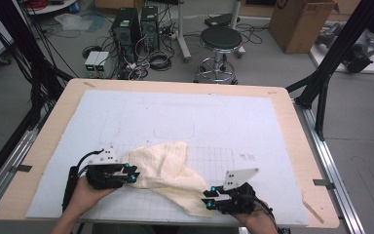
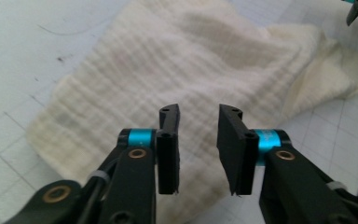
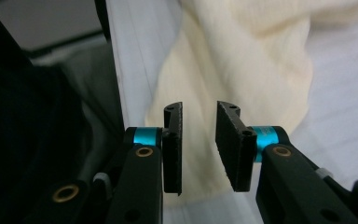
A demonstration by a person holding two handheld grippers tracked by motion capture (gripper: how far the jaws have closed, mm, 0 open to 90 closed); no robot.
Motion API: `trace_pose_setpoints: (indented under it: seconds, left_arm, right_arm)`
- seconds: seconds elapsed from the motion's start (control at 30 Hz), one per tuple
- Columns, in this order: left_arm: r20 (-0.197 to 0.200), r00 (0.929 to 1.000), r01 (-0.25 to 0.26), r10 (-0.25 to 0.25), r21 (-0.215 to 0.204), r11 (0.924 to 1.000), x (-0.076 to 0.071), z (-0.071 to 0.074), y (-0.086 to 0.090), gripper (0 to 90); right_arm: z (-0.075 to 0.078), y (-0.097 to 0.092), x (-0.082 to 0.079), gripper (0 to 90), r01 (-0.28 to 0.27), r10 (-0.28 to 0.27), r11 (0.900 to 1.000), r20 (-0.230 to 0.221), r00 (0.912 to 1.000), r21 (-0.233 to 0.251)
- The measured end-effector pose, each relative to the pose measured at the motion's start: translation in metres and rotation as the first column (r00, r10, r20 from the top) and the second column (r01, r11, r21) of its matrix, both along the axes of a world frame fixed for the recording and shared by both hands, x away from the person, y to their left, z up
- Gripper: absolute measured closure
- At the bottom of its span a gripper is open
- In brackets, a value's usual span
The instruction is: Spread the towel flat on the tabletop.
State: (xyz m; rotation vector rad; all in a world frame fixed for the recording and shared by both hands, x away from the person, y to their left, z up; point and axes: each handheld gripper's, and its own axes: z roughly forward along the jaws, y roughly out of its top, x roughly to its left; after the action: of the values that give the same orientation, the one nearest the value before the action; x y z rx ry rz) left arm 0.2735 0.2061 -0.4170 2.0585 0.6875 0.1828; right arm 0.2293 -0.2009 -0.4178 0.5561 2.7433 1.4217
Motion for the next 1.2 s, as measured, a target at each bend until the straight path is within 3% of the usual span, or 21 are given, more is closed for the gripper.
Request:
trace_pose_setpoints:
  seconds: [0.07, 0.17, 0.2, 0.23, 0.33, 0.43, 0.53, 0.6, 0.63, 0.7, 0.83, 0.97, 1.03, 1.1, 1.2]
  left_arm:
    - [0.014, 0.9993, -0.036, 0.036, -0.002, 0.9993, 0.003, 0.000, 0.001, 64.3]
    - [0.030, 0.9944, -0.103, 0.102, 0.028, 0.9943, 0.008, -0.002, 0.003, 62.8]
    - [0.037, 0.9909, -0.131, 0.129, 0.042, 0.9905, 0.010, -0.003, 0.003, 62.1]
    - [0.036, 0.9878, -0.153, 0.152, 0.049, 0.9870, 0.012, -0.004, 0.003, 60.9]
    - [0.026, 0.9837, -0.179, 0.178, 0.084, 0.9802, 0.018, -0.009, 0.004, 62.0]
    - [0.006, 0.9853, -0.170, 0.171, 0.135, 0.9762, 0.021, -0.015, 0.001, 64.6]
    - [-0.001, 0.9889, -0.146, 0.149, 0.184, 0.9720, 0.022, -0.019, -0.004, 70.2]
    - [0.000, 0.9896, -0.142, 0.144, 0.182, 0.9731, 0.022, -0.019, -0.005, 74.3]
    - [-0.005, 0.9905, -0.135, 0.138, 0.182, 0.9741, 0.022, -0.019, -0.005, 76.0]
    - [-0.001, 0.9902, -0.138, 0.140, 0.176, 0.9746, 0.020, -0.020, -0.006, 80.1]
    - [0.015, 0.9903, -0.138, 0.138, 0.188, 0.9724, 0.017, -0.019, -0.007, 82.4]
    - [0.008, 0.9904, -0.137, 0.138, 0.176, 0.9748, 0.016, -0.019, -0.006, 84.5]
    - [-0.019, 0.9924, -0.117, 0.121, 0.152, 0.9815, 0.014, -0.019, -0.006, 85.0]
    - [-0.018, 0.9950, -0.094, 0.098, 0.163, 0.9822, 0.012, -0.019, -0.007, 85.8]
    - [-0.006, 0.9973, -0.072, 0.073, 0.123, 0.9898, 0.012, -0.016, -0.007, 80.8]
  right_arm:
    - [0.009, 0.001, 0.009, 67.5, 0.034, -0.035, 0.9989, 0.029, 0.9990, 0.034]
    - [0.014, 0.005, 0.032, 66.4, 0.089, -0.092, 0.9942, 0.047, 0.9947, 0.061]
    - [0.012, 0.009, 0.042, 66.3, 0.104, -0.106, 0.9930, 0.037, 0.9937, 0.056]
    - [0.003, 0.019, 0.059, 65.2, 0.141, -0.141, 0.9900, 0.038, 0.9893, -0.001]
    - [-0.009, 0.031, 0.073, 62.5, 0.146, -0.145, 0.9885, 0.019, 0.9892, -0.041]
    - [-0.021, 0.045, 0.082, 61.0, 0.120, -0.120, 0.9914, -0.002, 0.9928, -0.052]
    - [-0.028, 0.054, 0.082, 64.4, 0.103, -0.103, 0.9901, 0.004, 0.9947, -0.096]
    - [-0.026, 0.053, 0.082, 77.2, 0.103, -0.102, 0.9893, 0.015, 0.9947, -0.103]
    - [-0.026, 0.053, 0.081, 82.3, 0.097, -0.097, 0.9902, -0.001, 0.9953, -0.101]
    - [-0.026, 0.052, 0.079, 86.1, 0.091, -0.093, 0.9905, -0.011, 0.9956, -0.103]
    - [-0.018, 0.045, 0.073, 86.5, 0.120, -0.118, 0.9872, 0.019, 0.9928, -0.105]
    - [-0.002, 0.020, 0.060, 86.3, 0.208, -0.203, 0.9727, 0.060, 0.9773, -0.102]
    - [0.000, 0.000, 0.050, 85.9, 0.253, -0.248, 0.9619, 0.055, 0.9671, -0.104]
    - [0.000, -0.013, 0.043, 84.4, 0.275, -0.272, 0.9551, 0.042, 0.9613, -0.109]
    - [0.000, -0.024, 0.036, 72.9, 0.267, -0.266, 0.9609, 0.019, 0.9637, -0.072]
